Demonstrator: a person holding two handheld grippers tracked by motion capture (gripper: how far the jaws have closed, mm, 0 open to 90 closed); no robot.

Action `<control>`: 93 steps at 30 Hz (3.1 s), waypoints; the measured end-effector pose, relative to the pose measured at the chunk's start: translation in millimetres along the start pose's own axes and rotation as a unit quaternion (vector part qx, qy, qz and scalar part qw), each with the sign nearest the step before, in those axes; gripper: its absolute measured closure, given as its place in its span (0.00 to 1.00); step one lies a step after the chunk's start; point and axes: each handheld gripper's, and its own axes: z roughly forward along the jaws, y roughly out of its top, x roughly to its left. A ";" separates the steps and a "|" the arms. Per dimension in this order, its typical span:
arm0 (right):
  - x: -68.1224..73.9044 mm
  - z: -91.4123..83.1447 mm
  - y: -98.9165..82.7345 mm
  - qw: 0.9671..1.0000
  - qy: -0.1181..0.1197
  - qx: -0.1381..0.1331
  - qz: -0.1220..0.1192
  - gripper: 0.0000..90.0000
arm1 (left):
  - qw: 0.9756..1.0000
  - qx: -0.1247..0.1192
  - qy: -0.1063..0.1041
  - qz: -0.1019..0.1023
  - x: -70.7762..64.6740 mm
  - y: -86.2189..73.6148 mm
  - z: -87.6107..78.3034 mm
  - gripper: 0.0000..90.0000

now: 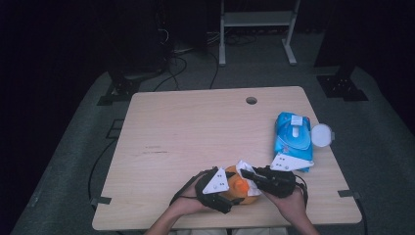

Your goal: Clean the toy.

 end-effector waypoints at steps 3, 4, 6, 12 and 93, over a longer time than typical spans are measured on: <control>-15.1 -3.0 -5.3 1.000 -0.018 -0.001 0.021 0.88 | 1.000 0.001 0.003 0.000 0.9 1.1 -1.3 0.29; -21.0 -4.7 -8.1 0.999 -0.027 0.000 0.029 0.88 | 1.000 0.003 0.004 0.001 1.6 1.3 -2.1 0.30; -31.3 -8.7 -13.3 0.998 -0.042 0.000 0.049 0.88 | 1.000 0.002 0.003 -0.003 3.4 0.3 -3.4 0.30; -36.3 -11.5 -14.3 0.997 -0.045 0.002 0.055 0.88 | 1.000 -0.009 -0.001 -0.025 12.9 -4.6 -8.9 0.30; -0.6 6.1 -0.4 0.999 0.004 -0.025 0.036 0.86 | 0.996 -0.007 0.069 -0.054 25.1 -1.4 -19.9 0.42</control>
